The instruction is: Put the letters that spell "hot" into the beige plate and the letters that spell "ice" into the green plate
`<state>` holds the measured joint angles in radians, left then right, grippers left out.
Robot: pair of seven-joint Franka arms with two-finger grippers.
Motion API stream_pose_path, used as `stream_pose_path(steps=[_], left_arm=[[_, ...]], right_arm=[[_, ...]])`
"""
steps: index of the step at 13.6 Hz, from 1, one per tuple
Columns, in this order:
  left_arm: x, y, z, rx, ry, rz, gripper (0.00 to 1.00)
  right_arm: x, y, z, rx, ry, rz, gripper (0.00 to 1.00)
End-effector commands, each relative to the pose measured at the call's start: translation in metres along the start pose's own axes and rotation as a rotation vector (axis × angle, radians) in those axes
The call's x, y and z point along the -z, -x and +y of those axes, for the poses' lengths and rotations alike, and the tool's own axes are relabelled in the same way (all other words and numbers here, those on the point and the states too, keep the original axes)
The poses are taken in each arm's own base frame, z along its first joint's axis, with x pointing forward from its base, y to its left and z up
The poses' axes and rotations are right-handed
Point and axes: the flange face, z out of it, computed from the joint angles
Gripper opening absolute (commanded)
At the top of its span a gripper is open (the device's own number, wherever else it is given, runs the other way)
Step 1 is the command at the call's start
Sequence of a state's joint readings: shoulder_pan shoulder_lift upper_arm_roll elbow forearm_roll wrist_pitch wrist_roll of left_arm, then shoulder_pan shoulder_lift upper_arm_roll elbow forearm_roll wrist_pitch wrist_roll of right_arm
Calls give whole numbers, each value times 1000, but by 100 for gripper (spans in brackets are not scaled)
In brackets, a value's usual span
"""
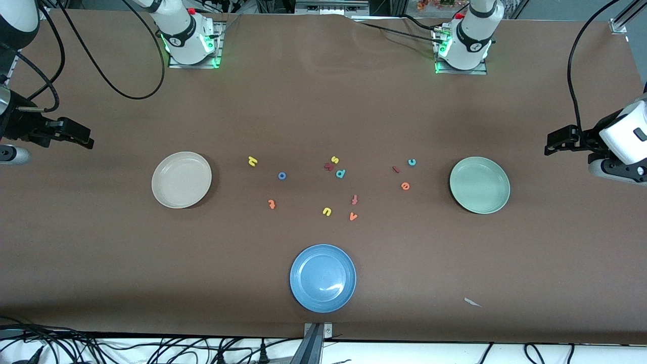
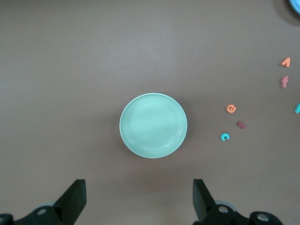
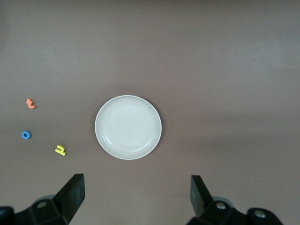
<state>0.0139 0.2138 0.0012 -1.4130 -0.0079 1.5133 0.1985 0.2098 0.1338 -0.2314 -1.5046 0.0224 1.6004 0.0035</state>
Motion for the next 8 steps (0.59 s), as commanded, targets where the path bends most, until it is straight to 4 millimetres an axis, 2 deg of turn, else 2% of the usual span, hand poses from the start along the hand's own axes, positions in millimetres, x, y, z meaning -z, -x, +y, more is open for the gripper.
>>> stream_pose_path(steps=[1, 8], left_arm=[[1, 2, 2, 14, 33, 0, 100], [-4, -1, 12, 40, 41, -7, 100]], right_arm=[[6, -2, 0, -10, -8, 12, 100], [7, -2, 2, -14, -5, 15, 100]])
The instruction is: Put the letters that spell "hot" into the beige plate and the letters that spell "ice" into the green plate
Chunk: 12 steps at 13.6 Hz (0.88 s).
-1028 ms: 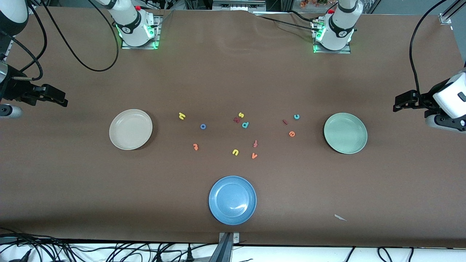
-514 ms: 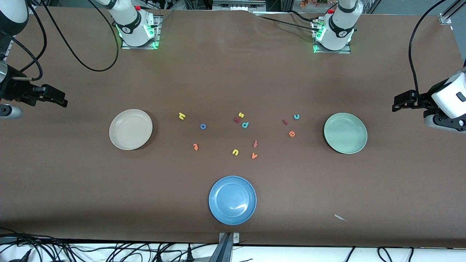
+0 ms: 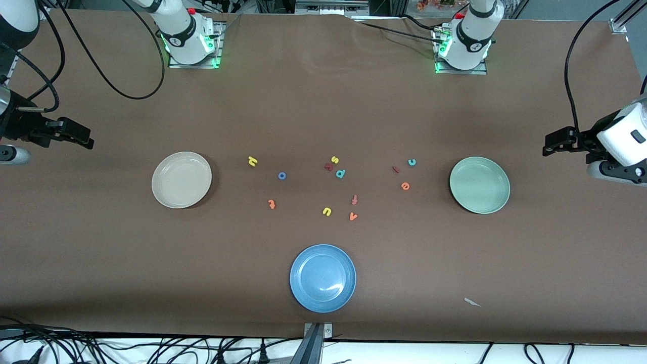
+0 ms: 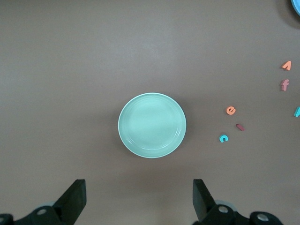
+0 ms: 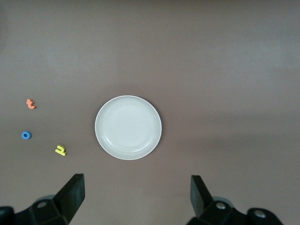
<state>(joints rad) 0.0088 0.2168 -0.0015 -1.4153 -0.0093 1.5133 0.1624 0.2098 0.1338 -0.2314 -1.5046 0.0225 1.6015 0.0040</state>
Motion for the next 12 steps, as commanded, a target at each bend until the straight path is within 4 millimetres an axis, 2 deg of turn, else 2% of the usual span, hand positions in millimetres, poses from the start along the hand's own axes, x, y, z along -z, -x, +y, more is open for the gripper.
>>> stream_pose_path(steps=[1, 8, 12], left_arm=[[-3, 1, 9, 12, 59, -4, 100], [-6, 0, 11, 17, 83, -7, 100], [-9, -2, 14, 12, 75, -13, 100]], right_arm=[[7, -2, 2, -9, -5, 12, 100], [3, -1, -1, 6, -11, -5, 100], [3, -1, -19, 17, -60, -6, 100]])
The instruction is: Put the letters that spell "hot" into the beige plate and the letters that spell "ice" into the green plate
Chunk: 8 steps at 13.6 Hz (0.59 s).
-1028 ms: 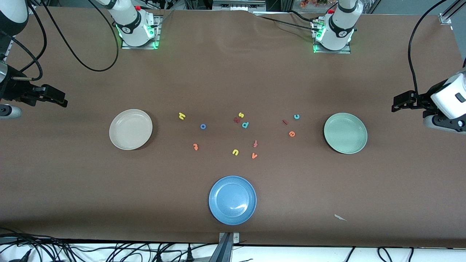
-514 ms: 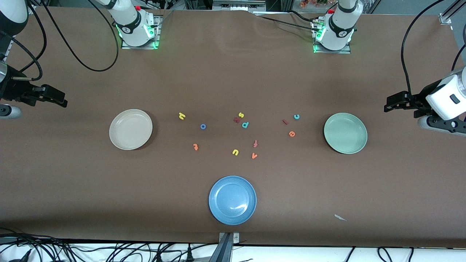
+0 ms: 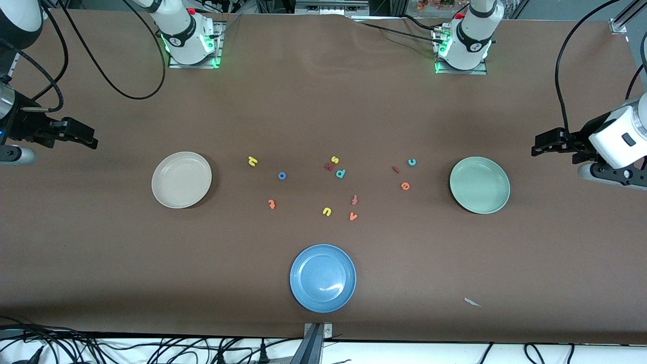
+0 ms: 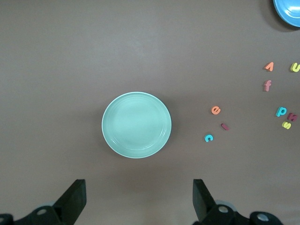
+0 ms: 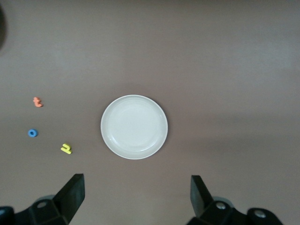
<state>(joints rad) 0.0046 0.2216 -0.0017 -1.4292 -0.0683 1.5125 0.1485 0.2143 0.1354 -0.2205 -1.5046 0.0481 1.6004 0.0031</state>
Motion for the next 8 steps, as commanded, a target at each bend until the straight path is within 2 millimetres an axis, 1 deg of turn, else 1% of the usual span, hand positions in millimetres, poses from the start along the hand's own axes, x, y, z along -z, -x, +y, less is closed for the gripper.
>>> stream_pose_path(steps=[1, 2, 3, 4, 5, 6, 8], left_arm=[[-1, 1, 5, 8, 14, -4, 100], [-4, 1, 7, 25, 15, -11, 100], [-7, 0, 13, 49, 16, -18, 100], [-14, -2, 26, 59, 16, -30, 100], [-22, -2, 31, 78, 20, -43, 100], [-32, -3, 38, 90, 22, -63, 100], [-55, -5, 58, 119, 15, -88, 100]], right_arm=[[-2, -3, -10, 1, -36, -8, 100], [-4, -5, -14, 8, -35, -7, 100], [-8, -7, -19, 14, -33, -12, 100], [-12, -8, -28, 29, -32, -18, 100], [-17, -10, -39, 58, -28, -25, 100], [-22, -13, -45, 70, -26, -33, 100], [-30, -14, -71, 101, -20, -32, 100]])
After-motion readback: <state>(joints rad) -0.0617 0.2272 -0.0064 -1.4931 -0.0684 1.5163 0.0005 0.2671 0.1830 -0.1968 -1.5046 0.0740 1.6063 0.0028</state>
